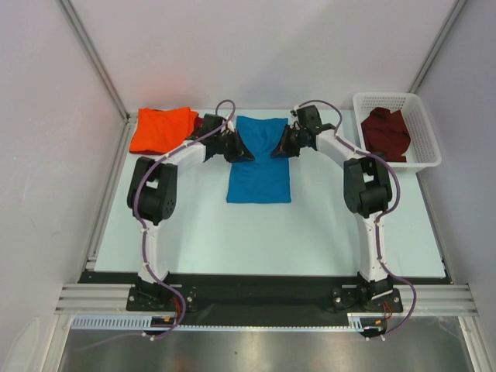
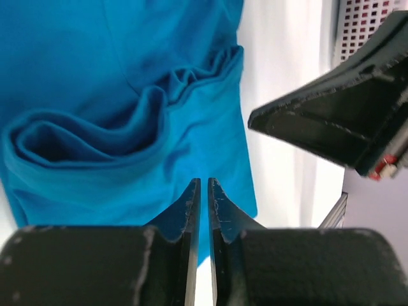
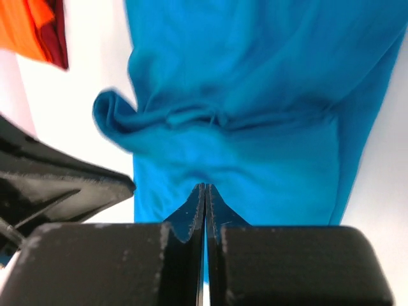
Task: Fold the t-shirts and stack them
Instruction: Fold the tshirt
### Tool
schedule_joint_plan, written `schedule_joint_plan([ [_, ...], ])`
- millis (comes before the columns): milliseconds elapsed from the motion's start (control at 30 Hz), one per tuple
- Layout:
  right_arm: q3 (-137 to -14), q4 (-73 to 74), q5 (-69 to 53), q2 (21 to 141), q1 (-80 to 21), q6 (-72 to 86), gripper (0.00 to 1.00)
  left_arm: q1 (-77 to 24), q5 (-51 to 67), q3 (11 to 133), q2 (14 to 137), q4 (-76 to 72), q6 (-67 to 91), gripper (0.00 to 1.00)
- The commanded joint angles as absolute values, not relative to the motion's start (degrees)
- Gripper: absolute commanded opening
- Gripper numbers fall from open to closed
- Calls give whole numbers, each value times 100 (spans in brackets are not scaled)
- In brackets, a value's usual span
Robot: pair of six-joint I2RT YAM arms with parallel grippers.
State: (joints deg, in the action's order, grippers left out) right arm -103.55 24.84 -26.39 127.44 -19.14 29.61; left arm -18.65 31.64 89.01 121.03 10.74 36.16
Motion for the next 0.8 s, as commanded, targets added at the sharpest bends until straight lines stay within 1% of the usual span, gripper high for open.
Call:
schedule_joint_plan([
  [0,-10738,2056,-3094,13243,-1811,3330,0,-1784,3384,9290,12260,914,3621,12],
  [200,-10969,2092,-3164,13701,-1635,3419,0,-1714,3340,9439,12488,1019,3437,11],
  [367,-10969,1960,-2997,13834,-1424,3498,0,-1521,3384,9694,12902,923,3454,11],
  [533,-11100,2030,-3137,13992,-1336,3419,0,-1389,3471,10010,13490,739,3507,11],
  [767,-11293,2109,-3111,14158,-1239,3305,0,-1204,3480,10300,13763,536,3700,12],
])
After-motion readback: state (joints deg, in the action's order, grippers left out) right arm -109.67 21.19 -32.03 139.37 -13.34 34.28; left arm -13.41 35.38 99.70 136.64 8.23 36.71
